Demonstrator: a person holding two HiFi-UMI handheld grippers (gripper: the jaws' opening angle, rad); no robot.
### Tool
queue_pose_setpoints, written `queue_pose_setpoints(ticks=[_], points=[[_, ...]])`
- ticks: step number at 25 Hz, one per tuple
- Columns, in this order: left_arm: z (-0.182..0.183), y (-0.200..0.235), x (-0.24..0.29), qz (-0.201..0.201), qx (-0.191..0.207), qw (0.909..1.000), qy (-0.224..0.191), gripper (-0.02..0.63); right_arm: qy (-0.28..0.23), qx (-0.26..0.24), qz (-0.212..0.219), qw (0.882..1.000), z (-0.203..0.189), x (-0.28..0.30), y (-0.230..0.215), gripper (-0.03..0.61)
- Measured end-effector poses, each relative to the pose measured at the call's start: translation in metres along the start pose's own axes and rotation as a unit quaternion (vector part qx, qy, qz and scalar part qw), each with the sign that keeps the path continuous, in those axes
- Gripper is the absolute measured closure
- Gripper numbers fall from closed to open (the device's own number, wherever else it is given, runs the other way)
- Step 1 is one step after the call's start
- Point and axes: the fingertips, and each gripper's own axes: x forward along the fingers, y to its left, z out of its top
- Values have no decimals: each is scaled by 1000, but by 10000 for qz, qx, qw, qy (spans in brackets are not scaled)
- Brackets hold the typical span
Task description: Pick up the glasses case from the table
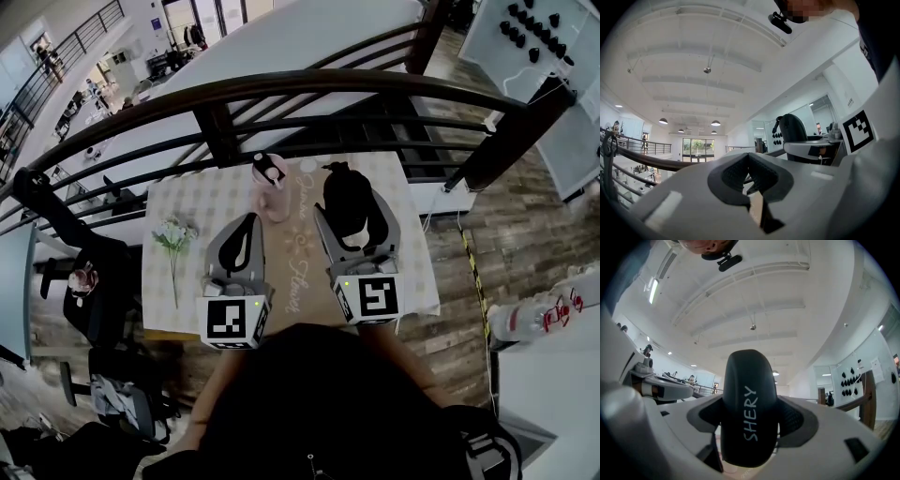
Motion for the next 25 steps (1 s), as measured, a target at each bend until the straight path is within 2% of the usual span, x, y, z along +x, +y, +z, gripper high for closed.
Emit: queue_pose_setpoints(ticks=[2, 8, 13, 25], points=[[-1, 0, 0, 14, 3, 10000, 19, 603, -3, 83, -33, 10000, -3, 0, -1, 232], [0, -1, -1, 35, -22, 10000, 24, 603, 108, -137, 91, 9998, -2, 0, 2, 232], [-1, -3, -2, 34, -28, 10000, 27, 603, 40, -8, 10, 10000, -3, -2, -1, 232], [-2, -6, -5, 24, -4, 10000, 19, 603, 53, -73, 33, 10000, -1, -6, -2, 232]])
